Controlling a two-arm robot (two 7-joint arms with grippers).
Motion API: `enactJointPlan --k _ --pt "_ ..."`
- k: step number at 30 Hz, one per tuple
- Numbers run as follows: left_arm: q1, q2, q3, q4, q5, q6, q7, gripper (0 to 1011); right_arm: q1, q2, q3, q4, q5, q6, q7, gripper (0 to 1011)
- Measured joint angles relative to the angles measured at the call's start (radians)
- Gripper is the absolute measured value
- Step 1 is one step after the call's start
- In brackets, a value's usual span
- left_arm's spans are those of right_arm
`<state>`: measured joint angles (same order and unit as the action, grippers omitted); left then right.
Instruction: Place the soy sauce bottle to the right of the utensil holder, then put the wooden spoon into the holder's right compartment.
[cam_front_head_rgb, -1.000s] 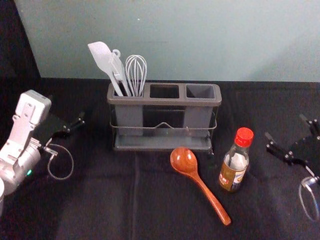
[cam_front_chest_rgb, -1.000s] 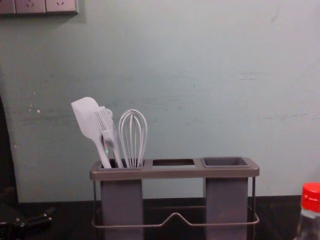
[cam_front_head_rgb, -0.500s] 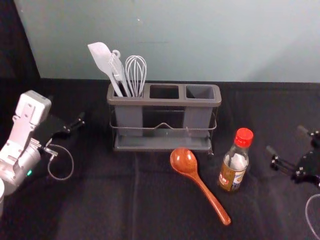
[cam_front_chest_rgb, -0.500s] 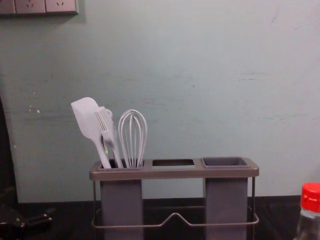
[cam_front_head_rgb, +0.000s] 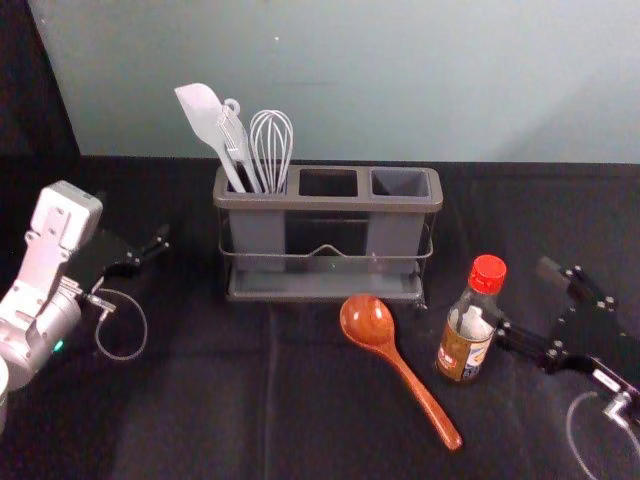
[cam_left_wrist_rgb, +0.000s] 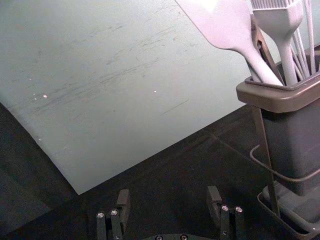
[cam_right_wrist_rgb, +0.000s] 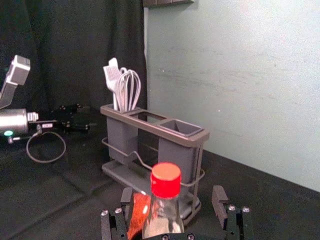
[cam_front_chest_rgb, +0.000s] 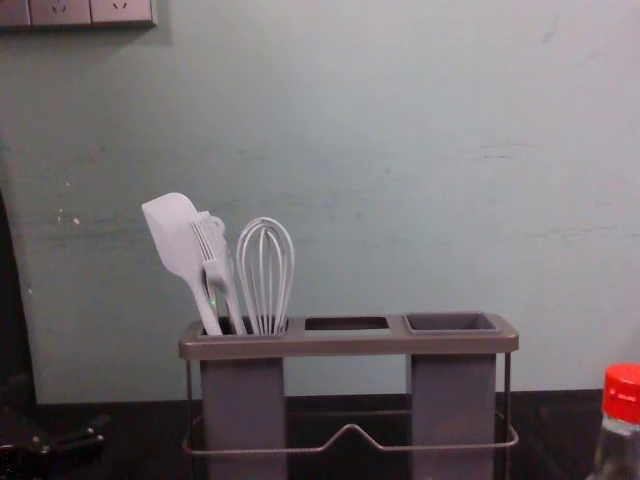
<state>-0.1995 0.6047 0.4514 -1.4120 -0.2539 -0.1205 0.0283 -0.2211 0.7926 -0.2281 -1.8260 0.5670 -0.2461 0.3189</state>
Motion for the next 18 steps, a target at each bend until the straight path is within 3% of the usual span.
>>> enactJointPlan --k 9,18 --pt "0.0 0.0 0.0 0.0 0.0 0.0 0.0 1005 0.123 -0.112 -0.058 0.078 -0.049 0.028 0.011 1004" --pt "0.0 0.0 0.0 0.0 0.0 0.0 0.0 1005 0.158 -0.161 -0.071 0.114 -0.071 0.052 0.021 1004"
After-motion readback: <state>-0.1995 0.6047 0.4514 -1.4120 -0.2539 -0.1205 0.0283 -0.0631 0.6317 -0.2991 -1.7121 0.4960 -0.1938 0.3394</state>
